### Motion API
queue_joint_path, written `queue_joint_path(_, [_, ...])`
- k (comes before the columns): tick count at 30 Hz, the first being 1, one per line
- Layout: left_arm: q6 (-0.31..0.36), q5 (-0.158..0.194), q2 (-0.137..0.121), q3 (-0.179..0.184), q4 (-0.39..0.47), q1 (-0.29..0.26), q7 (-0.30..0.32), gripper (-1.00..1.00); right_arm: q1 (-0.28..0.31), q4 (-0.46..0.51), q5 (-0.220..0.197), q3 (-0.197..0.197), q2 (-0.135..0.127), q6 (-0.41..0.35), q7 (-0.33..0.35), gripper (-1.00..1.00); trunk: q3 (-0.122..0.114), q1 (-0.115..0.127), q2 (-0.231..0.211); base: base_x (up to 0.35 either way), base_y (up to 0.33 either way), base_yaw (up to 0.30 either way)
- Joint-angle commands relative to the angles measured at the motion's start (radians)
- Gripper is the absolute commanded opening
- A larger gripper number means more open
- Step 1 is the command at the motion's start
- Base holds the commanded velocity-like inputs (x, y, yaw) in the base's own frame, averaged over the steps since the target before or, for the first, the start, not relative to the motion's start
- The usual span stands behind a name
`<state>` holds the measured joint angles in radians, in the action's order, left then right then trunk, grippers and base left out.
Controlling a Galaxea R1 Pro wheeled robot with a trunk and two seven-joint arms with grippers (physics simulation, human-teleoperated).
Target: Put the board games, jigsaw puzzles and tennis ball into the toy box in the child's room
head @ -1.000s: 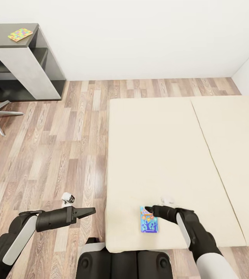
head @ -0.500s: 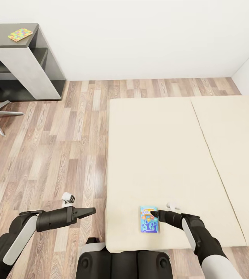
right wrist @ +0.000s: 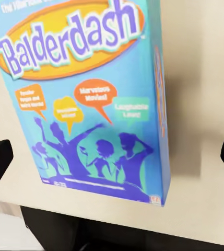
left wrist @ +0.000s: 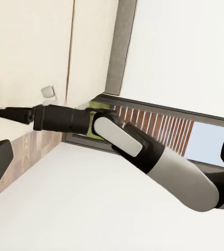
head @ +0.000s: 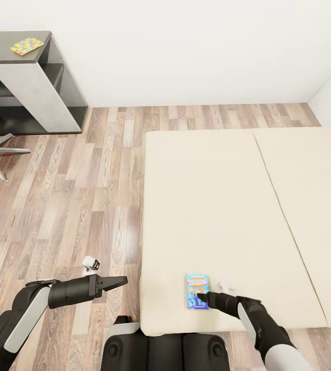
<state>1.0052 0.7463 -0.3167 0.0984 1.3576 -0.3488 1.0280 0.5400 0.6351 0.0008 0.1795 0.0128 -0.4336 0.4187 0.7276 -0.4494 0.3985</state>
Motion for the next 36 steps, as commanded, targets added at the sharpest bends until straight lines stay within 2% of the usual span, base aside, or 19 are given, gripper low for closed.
queue_joint_path(1, [0.004, 0.002, -0.001, 0.001, 0.0, -0.001, 0.001, 1.0, 0.0, -0.005, 0.0, 0.007, 0.002, -0.004, 0.005, 1.0, 0.001, -0.001, 0.002, 0.0, 0.0, 0.0])
queue_joint_path(17, [0.004, 0.002, -0.001, 0.001, 0.0, -0.001, 0.001, 1.0, 0.003, -0.029, 0.001, 0.005, 0.006, 0.013, 0.005, 1.0, 0.001, -0.001, 0.002, 0.0, 0.0, 0.0])
queue_joint_path(36, [0.004, 0.002, -0.001, 0.002, 0.0, 0.0, 0.0, 1.0, 0.046, -0.018, 0.004, 0.0, 0.017, 0.013, 0.005, 1.0, 0.001, -0.001, 0.002, 0.0, 0.0, 0.0])
